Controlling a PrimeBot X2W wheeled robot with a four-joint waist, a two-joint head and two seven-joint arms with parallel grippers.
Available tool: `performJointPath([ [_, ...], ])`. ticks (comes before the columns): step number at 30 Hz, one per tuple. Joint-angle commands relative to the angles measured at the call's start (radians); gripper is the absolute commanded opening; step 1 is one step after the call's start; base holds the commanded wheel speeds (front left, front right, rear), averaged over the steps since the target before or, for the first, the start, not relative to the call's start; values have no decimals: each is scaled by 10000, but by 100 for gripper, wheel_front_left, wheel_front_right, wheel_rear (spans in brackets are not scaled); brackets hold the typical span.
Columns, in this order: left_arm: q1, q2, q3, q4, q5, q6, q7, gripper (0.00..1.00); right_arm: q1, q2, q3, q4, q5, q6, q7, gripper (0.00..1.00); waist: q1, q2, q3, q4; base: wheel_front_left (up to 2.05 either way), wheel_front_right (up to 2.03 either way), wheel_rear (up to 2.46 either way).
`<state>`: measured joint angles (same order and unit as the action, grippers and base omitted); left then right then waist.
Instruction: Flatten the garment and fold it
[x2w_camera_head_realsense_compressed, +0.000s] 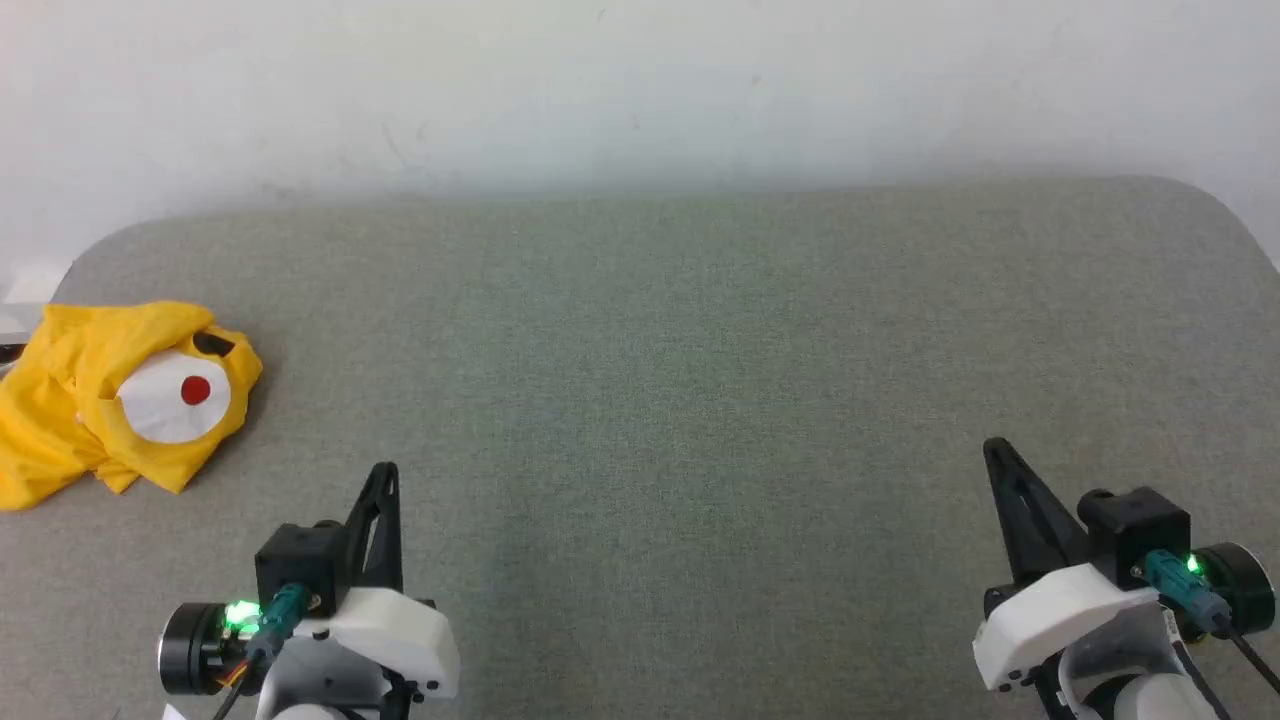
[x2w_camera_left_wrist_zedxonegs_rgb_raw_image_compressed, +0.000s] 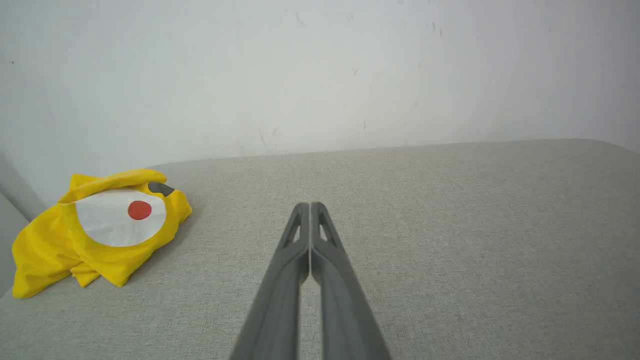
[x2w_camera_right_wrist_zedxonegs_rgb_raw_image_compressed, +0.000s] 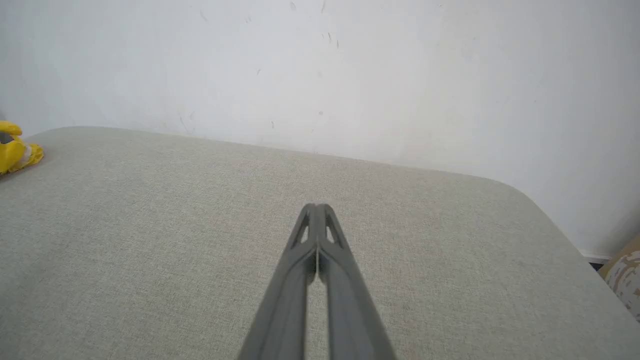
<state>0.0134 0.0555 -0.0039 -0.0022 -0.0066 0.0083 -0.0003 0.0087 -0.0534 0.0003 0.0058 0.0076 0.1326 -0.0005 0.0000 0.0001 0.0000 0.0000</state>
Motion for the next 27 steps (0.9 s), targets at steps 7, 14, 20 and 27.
performJointPath([
  [7, -134, -53, 39, 22, 66, -83, 3, 0, -87, 32, -3, -58, -76, -19, 5, 0, 0, -1, 0, 0, 0, 0, 0],
  [14, -134, -53, 39, 22, 66, -83, 3, 0, -87, 32, -3, -58, -76, -19, 5, 0, 0, -1, 0, 0, 0, 0, 0],
  [20, -134, -53, 39, 22, 66, -83, 3, 0, -87, 32, -3, -58, -76, -19, 5, 0, 0, -1, 0, 0, 0, 0, 0],
  [27, -134, -53, 39, 22, 66, -83, 3, 0, -87, 32, -3, -58, -76, -19, 5, 0, 0, -1, 0, 0, 0, 0, 0],
])
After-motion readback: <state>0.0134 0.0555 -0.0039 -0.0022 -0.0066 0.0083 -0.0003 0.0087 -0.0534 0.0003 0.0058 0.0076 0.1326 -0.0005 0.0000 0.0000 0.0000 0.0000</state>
